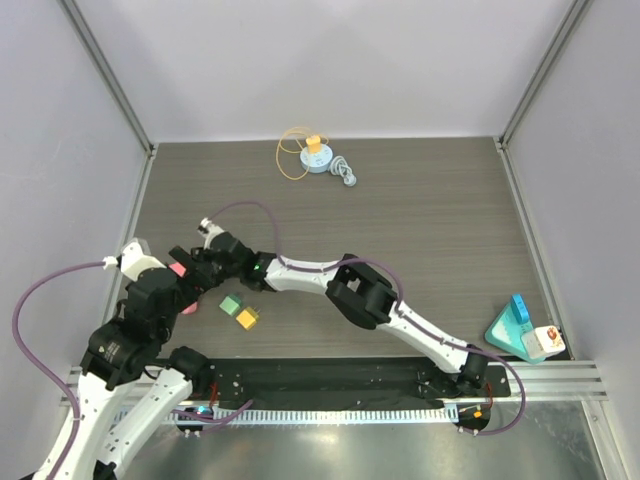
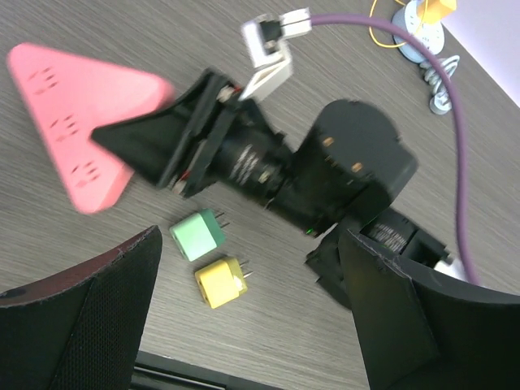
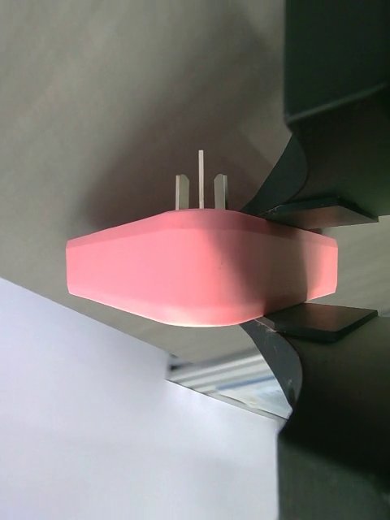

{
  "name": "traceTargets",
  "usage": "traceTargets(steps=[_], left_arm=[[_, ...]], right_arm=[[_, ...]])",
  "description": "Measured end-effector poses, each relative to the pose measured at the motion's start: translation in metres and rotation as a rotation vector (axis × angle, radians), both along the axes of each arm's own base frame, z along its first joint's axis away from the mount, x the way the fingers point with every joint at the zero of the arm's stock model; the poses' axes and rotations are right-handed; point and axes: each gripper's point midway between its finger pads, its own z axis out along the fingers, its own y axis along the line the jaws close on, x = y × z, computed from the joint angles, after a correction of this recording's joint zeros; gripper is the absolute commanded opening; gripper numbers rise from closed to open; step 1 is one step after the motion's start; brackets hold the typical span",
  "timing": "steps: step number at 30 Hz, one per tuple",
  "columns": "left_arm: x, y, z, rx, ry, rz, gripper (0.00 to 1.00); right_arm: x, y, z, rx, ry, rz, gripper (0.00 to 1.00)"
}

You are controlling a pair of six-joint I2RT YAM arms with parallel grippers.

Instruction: Pull the plug off the socket

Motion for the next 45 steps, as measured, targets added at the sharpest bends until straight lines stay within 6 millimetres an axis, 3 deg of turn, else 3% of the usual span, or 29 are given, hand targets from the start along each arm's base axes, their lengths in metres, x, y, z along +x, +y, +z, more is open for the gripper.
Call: traceTargets(steps=[3, 6, 10, 13, 15, 16, 22, 25, 26, 36, 39, 45], left_arm=[[-0.001, 0.0, 0.001, -0.008, -0.009, -0.001, 0.89], [-0.002, 0.0, 0.002, -0.012, -0.017, -0.001, 0.89], [-0.002, 0.0, 0.002, -0.011, -0.017, -0.001, 0.89], [-0.002, 0.001, 0.003, -0.011, -0.021, -0.002, 0.88], [-0.004, 0.002, 0.006, -0.014, -0.034, -0.003, 0.88], [-0.004, 0.002, 0.007, -0.017, -0.042, -0.003, 0.88], [-0.009, 0.005, 0.02, -0.03, -0.098, -0.007, 0.88], [-0.009, 0.005, 0.023, -0.034, -0.104, -0.01, 0.88], [-0.009, 0.005, 0.024, -0.036, -0.106, -0.012, 0.88], [-0.012, -0.008, 0.032, -0.079, -0.119, -0.075, 0.84], [-0.011, -0.018, 0.036, -0.107, -0.126, -0.124, 0.84], [-0.005, -0.049, 0.035, -0.192, -0.143, -0.246, 0.79]], right_arm=[[-0.024, 0.008, -0.001, 0.005, 0.01, 0.061, 0.11], [-0.036, 0.014, -0.002, 0.013, 0.018, 0.1, 0.27], [-0.037, 0.015, -0.003, 0.014, 0.029, 0.117, 0.56], [-0.035, 0.013, -0.015, -0.013, 0.035, 0.12, 0.7], [-0.033, 0.013, -0.01, -0.007, 0.029, 0.122, 0.72], [-0.031, 0.013, -0.009, -0.008, 0.025, 0.119, 0.78], [-0.025, 0.008, -0.006, -0.044, -0.002, 0.107, 0.83], [-0.019, -0.001, -0.004, -0.09, -0.014, 0.081, 0.89], [-0.015, -0.007, -0.004, -0.114, -0.017, 0.067, 0.94], [0.043, -0.083, 0.009, -0.31, -0.051, -0.112, 0.97], [0.055, -0.123, 0.022, -0.373, -0.064, -0.198, 0.99], [0.06, -0.24, 0.068, -0.464, -0.086, -0.409, 1.0]])
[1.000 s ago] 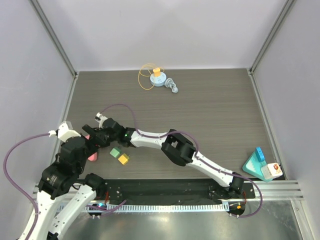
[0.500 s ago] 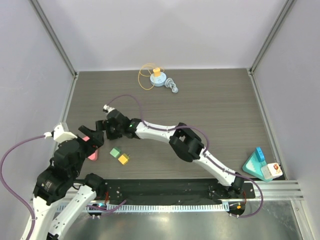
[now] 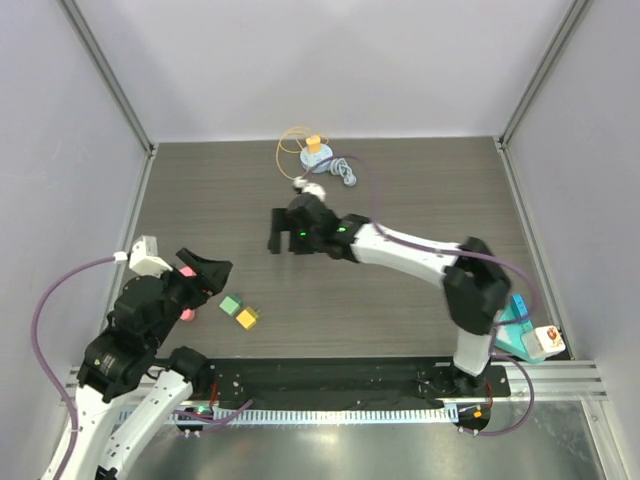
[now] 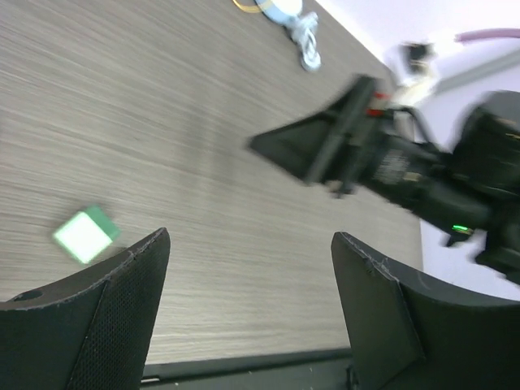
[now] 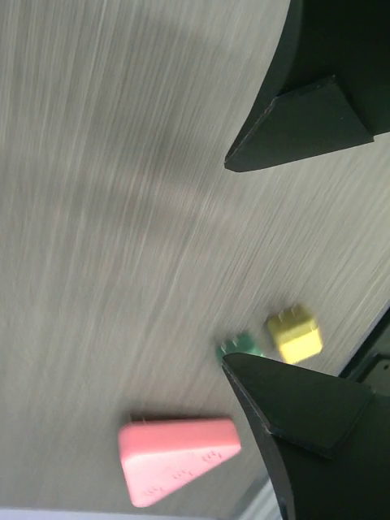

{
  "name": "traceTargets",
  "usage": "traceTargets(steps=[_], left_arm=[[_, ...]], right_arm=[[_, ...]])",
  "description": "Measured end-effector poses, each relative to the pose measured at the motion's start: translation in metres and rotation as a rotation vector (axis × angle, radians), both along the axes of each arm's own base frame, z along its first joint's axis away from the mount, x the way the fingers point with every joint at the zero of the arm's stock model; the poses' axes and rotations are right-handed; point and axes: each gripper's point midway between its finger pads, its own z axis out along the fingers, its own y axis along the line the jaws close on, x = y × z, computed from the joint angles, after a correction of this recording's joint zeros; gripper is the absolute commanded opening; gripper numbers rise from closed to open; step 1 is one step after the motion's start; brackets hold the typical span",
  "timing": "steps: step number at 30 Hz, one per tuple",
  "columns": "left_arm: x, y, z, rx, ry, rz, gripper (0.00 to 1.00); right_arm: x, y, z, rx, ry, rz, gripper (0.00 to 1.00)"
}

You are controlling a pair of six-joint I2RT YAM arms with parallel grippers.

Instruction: Pull the plug off the socket

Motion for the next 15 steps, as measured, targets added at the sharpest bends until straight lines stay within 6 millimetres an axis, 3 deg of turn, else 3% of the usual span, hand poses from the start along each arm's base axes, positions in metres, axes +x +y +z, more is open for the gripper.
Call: traceTargets(steps=[4, 7, 11, 15], left_arm=[[0.006, -0.028, -0.012, -0.049, 0.035, -0.109, 0.77], [0.015, -0.056, -0.025, -0.085, 0.092, -0.211, 0.75], [0.024, -0.094, -0.043, -0.162, 0.191, -0.339, 0.74], [0.018, -0.134, -0.052, -0.182, 0.248, -0.472, 0.74]], right_arm=[[-0.007, -0.103, 0.02, -0.034, -0.039, -0.187, 1.0], [-0.02, -0.165, 0.03, -0.058, -0.066, -0.311, 1.0], [-0.041, -0.223, 0.055, -0.077, -0.11, -0.42, 0.99], [-0.052, -0.287, 0.078, -0.125, -0.152, -0.57, 1.0]])
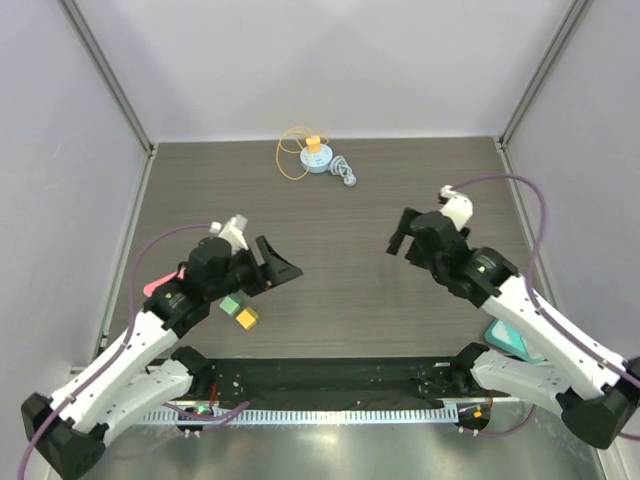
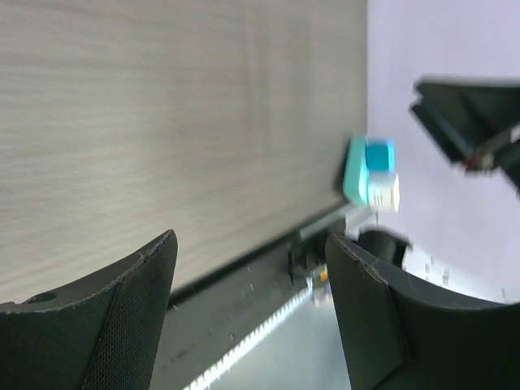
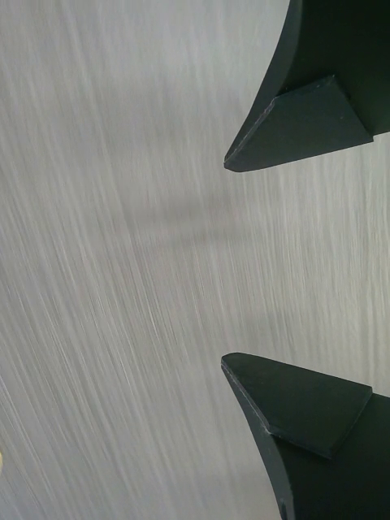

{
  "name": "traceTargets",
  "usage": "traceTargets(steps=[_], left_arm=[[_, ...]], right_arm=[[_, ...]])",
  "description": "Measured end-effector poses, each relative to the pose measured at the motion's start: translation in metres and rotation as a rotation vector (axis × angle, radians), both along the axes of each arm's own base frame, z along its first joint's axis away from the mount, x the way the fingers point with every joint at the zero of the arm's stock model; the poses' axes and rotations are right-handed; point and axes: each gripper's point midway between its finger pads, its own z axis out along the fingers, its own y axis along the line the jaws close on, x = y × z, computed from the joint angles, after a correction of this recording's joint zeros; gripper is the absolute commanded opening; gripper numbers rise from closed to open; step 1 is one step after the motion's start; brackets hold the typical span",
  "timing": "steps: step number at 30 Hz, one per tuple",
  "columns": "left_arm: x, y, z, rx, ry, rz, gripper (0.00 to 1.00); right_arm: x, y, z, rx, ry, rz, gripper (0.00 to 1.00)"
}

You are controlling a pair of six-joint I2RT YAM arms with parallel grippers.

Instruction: Pull the plug off the socket

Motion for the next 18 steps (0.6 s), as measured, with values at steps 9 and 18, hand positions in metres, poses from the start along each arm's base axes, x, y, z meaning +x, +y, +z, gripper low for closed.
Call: traceTargets(steps=[9, 18], left_arm=[[-0.023, -0.131, -0.017, 0.033, 0.061, -0.363, 0.77], [-0.002, -0.289, -0.054, -0.029, 0.04, -0.677, 0.77]], right_arm=[[-0.031, -0.132, 0.003, -0.234, 0.101, -0.35, 1.0], [-0.019, -0.18, 0.019, -0.348, 0.194, -0.459, 1.0]])
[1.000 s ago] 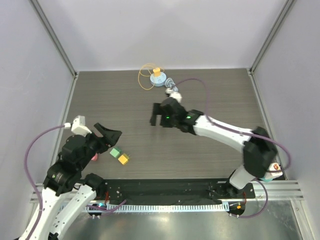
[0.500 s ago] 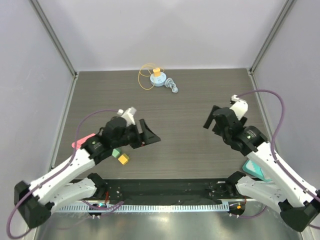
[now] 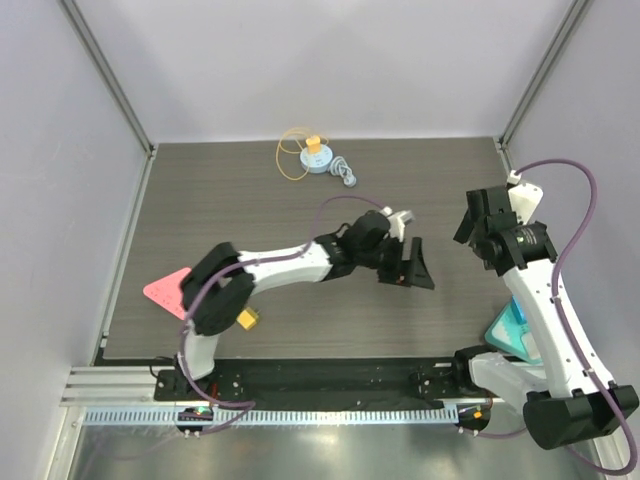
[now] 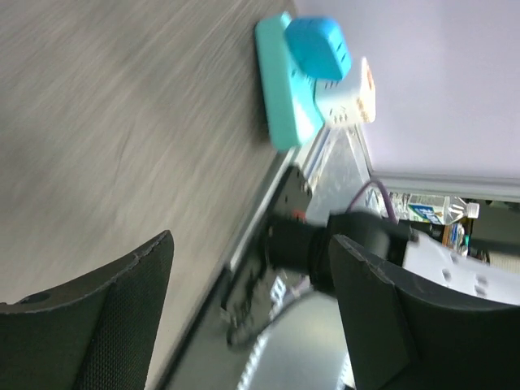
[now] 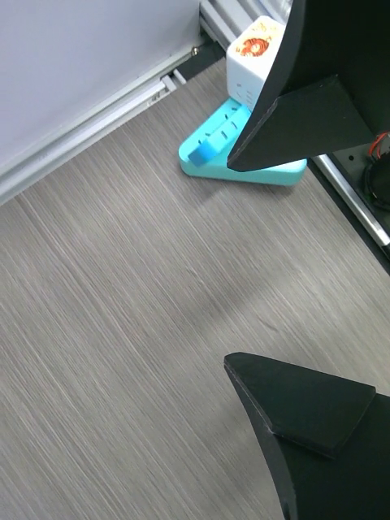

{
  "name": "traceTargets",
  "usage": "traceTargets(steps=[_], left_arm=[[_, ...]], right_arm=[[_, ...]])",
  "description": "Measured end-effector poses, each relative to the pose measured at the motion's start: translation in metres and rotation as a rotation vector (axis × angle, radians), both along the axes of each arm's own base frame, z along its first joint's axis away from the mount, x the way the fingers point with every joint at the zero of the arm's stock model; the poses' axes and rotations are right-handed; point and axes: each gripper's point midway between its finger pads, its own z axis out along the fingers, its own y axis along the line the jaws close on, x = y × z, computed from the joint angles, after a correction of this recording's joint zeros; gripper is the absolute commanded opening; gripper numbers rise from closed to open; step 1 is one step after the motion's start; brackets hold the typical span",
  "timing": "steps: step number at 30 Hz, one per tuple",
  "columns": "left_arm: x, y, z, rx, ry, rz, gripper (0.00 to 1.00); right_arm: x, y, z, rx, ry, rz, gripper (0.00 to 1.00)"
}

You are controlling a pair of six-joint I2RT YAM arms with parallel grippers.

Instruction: Pull the plug off the socket

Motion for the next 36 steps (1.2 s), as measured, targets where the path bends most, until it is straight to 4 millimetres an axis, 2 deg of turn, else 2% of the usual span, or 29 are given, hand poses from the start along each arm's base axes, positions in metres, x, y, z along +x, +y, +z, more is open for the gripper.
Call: traceTargets(steps=[4, 9, 13, 18, 24, 29, 31, 32, 36], left_arm=[[0.013, -0.059, -0.017, -0.07, -0.028, -0.098, 0.74], [0.015, -0.102, -0.038, -0.126, -0.051, -0.157, 0.71], [-0.005, -0.128, -0.046, -0.167, -0.051, -0.199, 0.71], [-0.031, -0.157, -0.049, -0.221, -0.025, -0.235, 0.71], [-0.051, -0.177, -0.062, -0.232, -0.001, -0.229, 0.67], [-0.053, -0.186, -0.076, -0.207, 0.004, -0.166, 0.64], [-0.054, -0.19, -0.083, -0.2, 0.012, -0.142, 0.55], [-0.053, -0.192, -0.086, -0.197, 0.015, -0.132, 0.54], [-0.054, -0.195, -0.097, -0.185, 0.041, -0.095, 0.53]], right_arm=[[0.006, -0.01, 0.004, 0.01, 0.016, -0.012, 1.0], [0.013, -0.012, 0.022, 0.019, -0.02, 0.003, 1.0], [0.013, -0.022, 0.025, 0.007, -0.026, -0.02, 0.99], [0.009, -0.034, 0.017, -0.005, 0.003, -0.058, 1.0], [0.009, -0.03, 0.014, 0.011, 0.014, -0.032, 1.0], [0.009, -0.024, 0.014, 0.035, 0.008, 0.001, 1.0], [0.008, -0.022, 0.016, 0.043, -0.003, 0.011, 1.0], [0.007, -0.021, 0.017, 0.047, -0.01, 0.017, 1.0], [0.001, -0.02, 0.021, 0.051, -0.035, 0.032, 1.0]])
